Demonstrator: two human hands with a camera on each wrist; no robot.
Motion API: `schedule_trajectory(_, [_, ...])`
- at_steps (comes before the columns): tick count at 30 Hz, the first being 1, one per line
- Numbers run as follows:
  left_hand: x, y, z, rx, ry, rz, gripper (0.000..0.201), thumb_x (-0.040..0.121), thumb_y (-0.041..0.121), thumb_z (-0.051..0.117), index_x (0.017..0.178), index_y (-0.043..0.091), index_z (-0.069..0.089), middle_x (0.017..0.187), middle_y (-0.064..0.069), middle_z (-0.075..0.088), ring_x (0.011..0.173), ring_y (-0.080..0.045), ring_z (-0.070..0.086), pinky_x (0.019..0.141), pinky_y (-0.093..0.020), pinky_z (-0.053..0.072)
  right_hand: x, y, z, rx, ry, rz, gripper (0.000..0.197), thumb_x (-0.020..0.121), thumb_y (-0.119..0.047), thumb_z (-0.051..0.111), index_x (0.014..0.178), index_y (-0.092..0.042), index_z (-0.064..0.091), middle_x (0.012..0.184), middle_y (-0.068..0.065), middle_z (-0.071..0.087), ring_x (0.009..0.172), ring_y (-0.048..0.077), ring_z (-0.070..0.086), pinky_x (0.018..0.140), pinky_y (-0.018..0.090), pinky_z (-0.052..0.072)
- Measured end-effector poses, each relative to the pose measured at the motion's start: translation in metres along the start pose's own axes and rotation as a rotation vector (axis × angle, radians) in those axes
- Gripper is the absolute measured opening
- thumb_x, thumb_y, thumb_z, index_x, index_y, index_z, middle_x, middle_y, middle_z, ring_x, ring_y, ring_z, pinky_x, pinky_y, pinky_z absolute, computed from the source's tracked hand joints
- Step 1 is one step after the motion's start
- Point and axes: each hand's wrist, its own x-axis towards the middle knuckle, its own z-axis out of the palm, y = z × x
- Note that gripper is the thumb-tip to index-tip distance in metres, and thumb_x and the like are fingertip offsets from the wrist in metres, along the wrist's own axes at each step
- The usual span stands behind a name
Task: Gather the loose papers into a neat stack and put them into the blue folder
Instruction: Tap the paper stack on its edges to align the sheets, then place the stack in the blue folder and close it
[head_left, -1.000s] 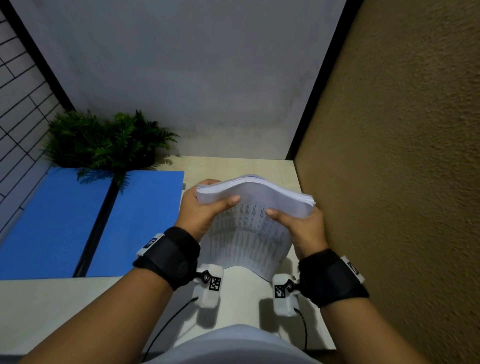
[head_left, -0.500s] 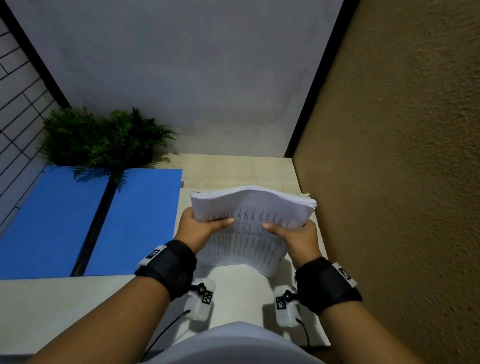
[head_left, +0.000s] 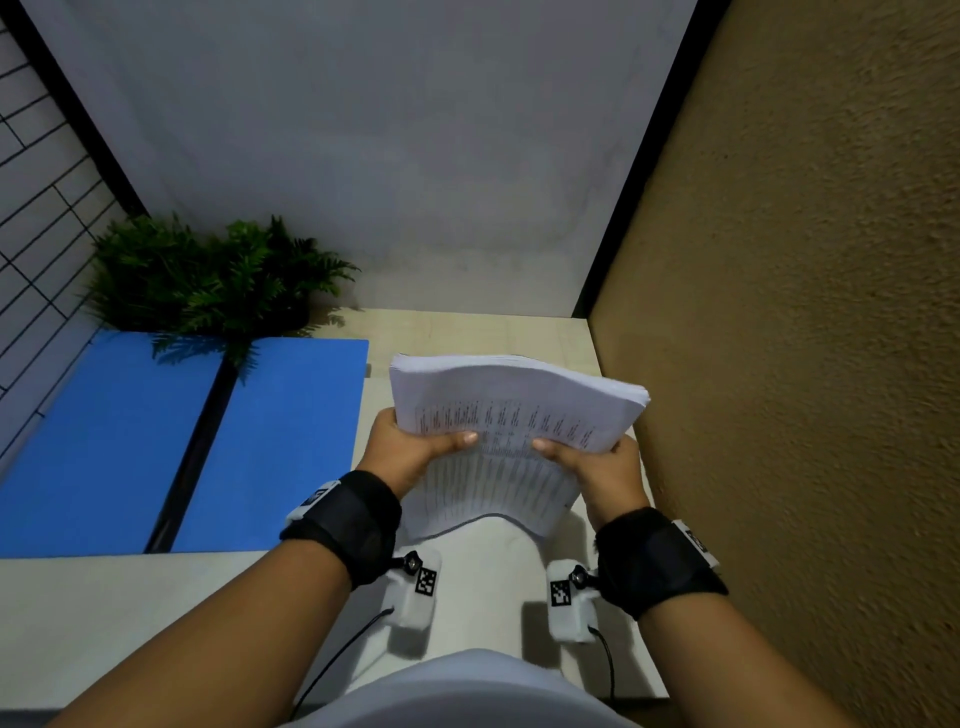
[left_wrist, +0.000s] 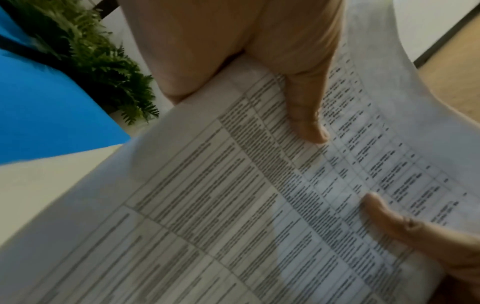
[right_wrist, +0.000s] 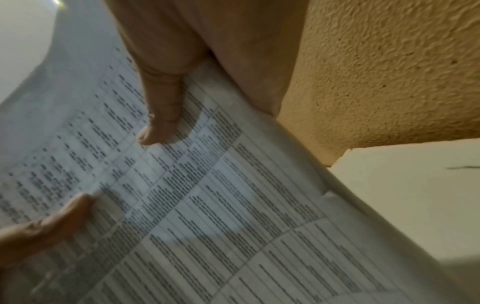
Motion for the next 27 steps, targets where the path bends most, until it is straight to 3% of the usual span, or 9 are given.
schedule_trajectory(4, [0.004, 0.0, -0.007, -0.003, -0.018, 0.0, 0.044, 0.064, 0.005, 0.086, 0.105, 0.009, 0.07, 0.104, -0.008, 0.073, 0.097, -0.021, 0.067, 0.082, -0.038, 0.057, 0.001, -0.002, -0.008, 0.03, -0.009, -0.017, 0.049, 0.06, 0.002, 0.085, 0.105, -0.008, 0.068, 0.104, 0.011, 0.073, 0.098, 0.026, 0.069, 0.082, 0.041, 0.059])
schedule_trajectory(8, [0.015, -0.03, -0.009, 0.054, -0.049, -0.102, 0.04, 0.065, -0.001, 0.084, 0.099, 0.012, 0.068, 0.102, -0.005, 0.071, 0.101, -0.024, 0.065, 0.074, -0.029, 0.053, 0.002, 0.019, -0.01, -0.034, -0.063, 0.133, 0.056, 0.06, 0.004, 0.084, 0.112, -0.005, 0.065, 0.111, 0.01, 0.072, 0.107, 0.028, 0.066, 0.088, 0.044, 0.056])
schedule_trajectory(12, [0.02, -0.054, -0.005, 0.075, 0.024, -0.176, 0.032, 0.073, -0.001, 0.079, 0.099, 0.01, 0.067, 0.1, -0.005, 0.07, 0.101, -0.03, 0.065, 0.083, -0.039, 0.054, 0.003, 0.03, 0.001, -0.088, -0.012, 0.194, 0.05, 0.065, 0.003, 0.082, 0.111, -0.005, 0.065, 0.113, 0.011, 0.07, 0.107, 0.03, 0.063, 0.093, 0.047, 0.053])
schedule_trajectory(14, [0.02, -0.049, -0.006, -0.032, 0.042, -0.177, 0.028, 0.078, -0.006, 0.073, 0.101, 0.008, 0.066, 0.097, -0.007, 0.07, 0.095, -0.029, 0.067, 0.078, -0.035, 0.059, 0.006, 0.022, 0.006, -0.092, -0.028, 0.152, 0.045, 0.069, 0.001, 0.081, 0.111, -0.007, 0.067, 0.11, 0.01, 0.072, 0.099, 0.026, 0.069, 0.086, 0.041, 0.057])
schedule_trajectory(16, [0.018, -0.037, -0.009, -0.175, 0.023, -0.167, 0.029, 0.082, -0.012, 0.066, 0.104, 0.007, 0.065, 0.096, -0.007, 0.071, 0.091, -0.024, 0.069, 0.071, -0.025, 0.06, 0.006, 0.008, 0.009, -0.014, -0.075, 0.127, 0.04, 0.073, 0.002, 0.078, 0.111, -0.006, 0.068, 0.102, 0.007, 0.075, 0.089, 0.02, 0.074, 0.073, 0.029, 0.06])
schedule_trajectory(19, [0.022, -0.028, -0.024, -0.264, 0.025, -0.14, 0.037, 0.083, -0.009, 0.067, 0.117, 0.005, 0.064, 0.106, -0.009, 0.073, 0.099, -0.023, 0.07, 0.085, -0.03, 0.058, 0.008, 0.001, 0.014, 0.056, -0.191, 0.143, 0.043, 0.078, 0.008, 0.072, 0.117, -0.005, 0.063, 0.107, 0.006, 0.073, 0.09, 0.015, 0.074, 0.07, 0.02, 0.058])
schedule_trajectory(21, [0.027, -0.026, -0.037, -0.274, 0.058, -0.131, 0.039, 0.083, -0.005, 0.068, 0.12, 0.008, 0.064, 0.109, -0.006, 0.074, 0.103, -0.022, 0.069, 0.091, -0.034, 0.054, 0.005, 0.009, 0.017, -0.003, -0.265, 0.213, 0.044, 0.078, 0.008, 0.071, 0.119, -0.006, 0.061, 0.111, 0.009, 0.072, 0.096, 0.019, 0.073, 0.073, 0.023, 0.058])
schedule_trajectory(25, [0.037, -0.035, -0.071, -0.281, 0.087, -0.174, 0.041, 0.08, 0.001, 0.073, 0.119, 0.013, 0.065, 0.109, -0.003, 0.074, 0.103, -0.02, 0.07, 0.086, -0.033, 0.054, -0.005, 0.042, 0.029, -0.172, -0.296, 0.241, 0.038, 0.084, -0.002, 0.07, 0.12, -0.01, 0.062, 0.113, 0.007, 0.072, 0.103, 0.022, 0.07, 0.088, 0.035, 0.057])
schedule_trajectory(27, [0.04, -0.039, -0.091, -0.192, 0.101, -0.201, 0.031, 0.081, 0.009, 0.075, 0.11, 0.011, 0.067, 0.105, -0.006, 0.074, 0.094, -0.022, 0.071, 0.083, -0.035, 0.056, -0.007, 0.057, 0.039, -0.196, -0.273, 0.246, 0.037, 0.086, -0.002, 0.068, 0.122, -0.011, 0.062, 0.112, 0.005, 0.073, 0.101, 0.02, 0.071, 0.092, 0.037, 0.055])
